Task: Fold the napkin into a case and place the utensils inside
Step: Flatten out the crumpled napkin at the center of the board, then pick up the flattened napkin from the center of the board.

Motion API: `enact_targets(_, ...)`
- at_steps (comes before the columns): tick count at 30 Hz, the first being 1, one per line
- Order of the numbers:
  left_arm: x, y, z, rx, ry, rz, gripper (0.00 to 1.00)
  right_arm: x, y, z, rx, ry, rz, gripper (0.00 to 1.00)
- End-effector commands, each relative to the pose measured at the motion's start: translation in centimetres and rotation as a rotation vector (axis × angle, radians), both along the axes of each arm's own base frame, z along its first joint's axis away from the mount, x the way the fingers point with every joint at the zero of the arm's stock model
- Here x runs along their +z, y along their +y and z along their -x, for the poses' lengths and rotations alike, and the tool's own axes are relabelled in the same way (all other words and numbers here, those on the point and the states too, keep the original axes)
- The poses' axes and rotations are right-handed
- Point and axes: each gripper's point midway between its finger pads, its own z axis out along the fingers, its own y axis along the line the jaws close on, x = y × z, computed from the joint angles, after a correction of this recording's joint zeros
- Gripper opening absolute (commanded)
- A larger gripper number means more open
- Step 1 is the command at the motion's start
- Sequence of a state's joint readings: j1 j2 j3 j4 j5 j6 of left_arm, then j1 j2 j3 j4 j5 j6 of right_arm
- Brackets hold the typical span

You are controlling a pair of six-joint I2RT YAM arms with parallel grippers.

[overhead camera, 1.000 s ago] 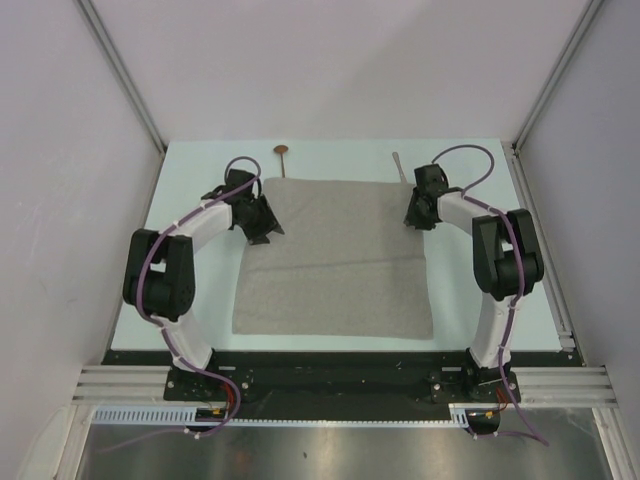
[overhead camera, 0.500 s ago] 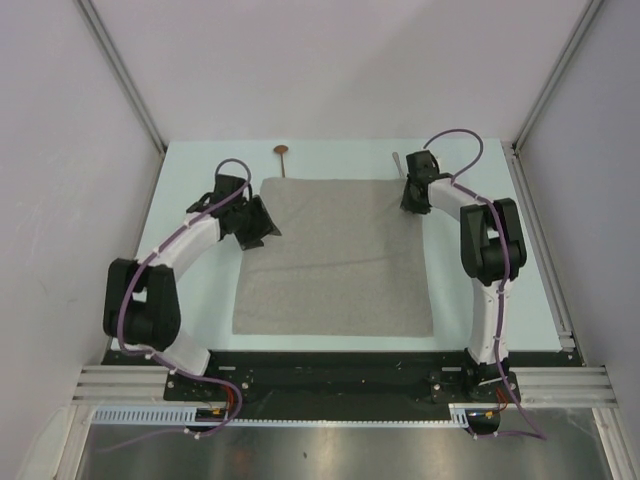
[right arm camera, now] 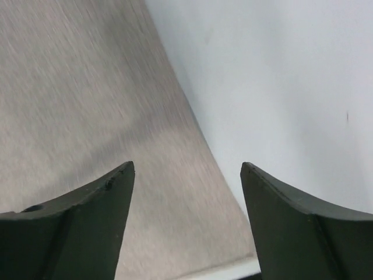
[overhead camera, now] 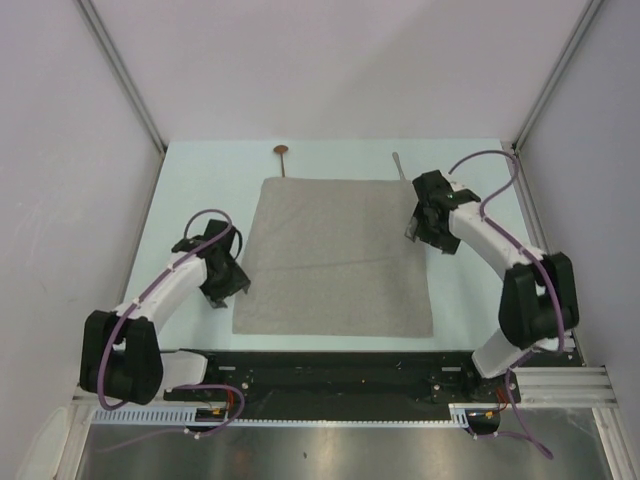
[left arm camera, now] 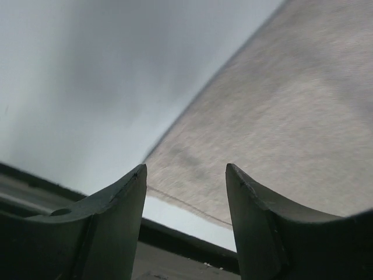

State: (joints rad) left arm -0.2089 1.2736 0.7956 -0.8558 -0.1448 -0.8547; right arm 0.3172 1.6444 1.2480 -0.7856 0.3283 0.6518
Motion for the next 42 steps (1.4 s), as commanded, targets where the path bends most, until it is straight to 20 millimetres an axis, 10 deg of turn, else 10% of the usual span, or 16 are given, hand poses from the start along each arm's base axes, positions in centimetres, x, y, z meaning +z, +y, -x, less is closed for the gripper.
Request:
enact_targets(1, -1.1, 1.5, 5.1, 0.145, 0.138, -0.047, 0.60, 0.1, -0.9, 8.0, -0.178, 0.096, -0.023, 0.76)
enact_targets(12, -2.5, 1.5, 8.2, 0.174, 0.173, -0.023, 0.49, -4.0, 0.4, 17.2, -0.240, 0.198, -0.200, 0.70)
enact_targets(25, -4.7, -0.1, 8.8, 0.144, 0.230, 0.058, 0.52, -5.9, 0.4, 18.6, -0.267, 0.258, -0.188, 0.70)
enact_targets(35, -5.2, -0.8, 8.1, 0.095, 0.201, 0.104, 0.04, -6.9, -0.3, 21.2, -0.358, 0.281, -0.201, 0.70)
enact_targets(42, -4.7, -1.0, 7.7, 0.075, 0.176, 0.117, 0.00, -7.6, 0.0, 20.2, -0.355, 0.246, -0.219, 0.59)
